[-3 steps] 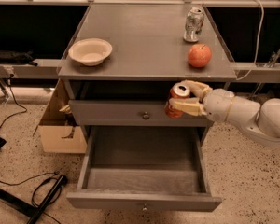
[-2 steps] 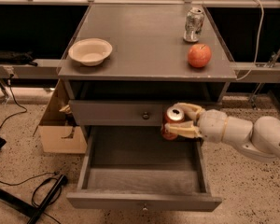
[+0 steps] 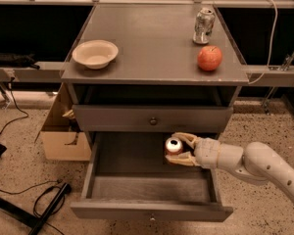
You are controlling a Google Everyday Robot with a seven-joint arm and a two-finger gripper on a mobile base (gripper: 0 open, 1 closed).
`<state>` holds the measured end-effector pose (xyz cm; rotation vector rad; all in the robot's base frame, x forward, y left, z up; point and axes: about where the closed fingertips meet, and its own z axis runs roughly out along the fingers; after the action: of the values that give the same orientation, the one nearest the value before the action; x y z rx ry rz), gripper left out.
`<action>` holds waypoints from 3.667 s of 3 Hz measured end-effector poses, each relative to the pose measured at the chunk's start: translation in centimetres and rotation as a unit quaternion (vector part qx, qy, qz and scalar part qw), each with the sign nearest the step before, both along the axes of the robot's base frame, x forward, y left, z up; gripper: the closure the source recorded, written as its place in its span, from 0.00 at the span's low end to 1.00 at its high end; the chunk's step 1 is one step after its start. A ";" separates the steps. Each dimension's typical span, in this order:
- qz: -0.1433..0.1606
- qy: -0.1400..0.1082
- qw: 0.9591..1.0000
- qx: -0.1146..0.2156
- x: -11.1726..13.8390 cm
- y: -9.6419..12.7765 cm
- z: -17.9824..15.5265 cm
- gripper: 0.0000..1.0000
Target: Place coke can into middle drawer
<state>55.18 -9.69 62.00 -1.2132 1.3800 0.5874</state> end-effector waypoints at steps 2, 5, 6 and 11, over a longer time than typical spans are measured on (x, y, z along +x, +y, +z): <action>0.000 0.019 0.999 -0.048 3.0 1.3 -8.3 1.00; -0.025 0.097 0.994 -0.048 2.1 -0.5 -16.1 0.75; -0.025 0.097 0.994 -0.048 2.1 -0.5 -16.1 0.52; -0.005 0.087 0.995 -0.052 1.3 0.1 -14.8 0.00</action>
Offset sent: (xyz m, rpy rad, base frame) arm 0.0440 0.0105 -0.1443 -0.1669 0.1253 -0.0080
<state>56.46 -9.58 47.19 -1.2602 1.5788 0.6328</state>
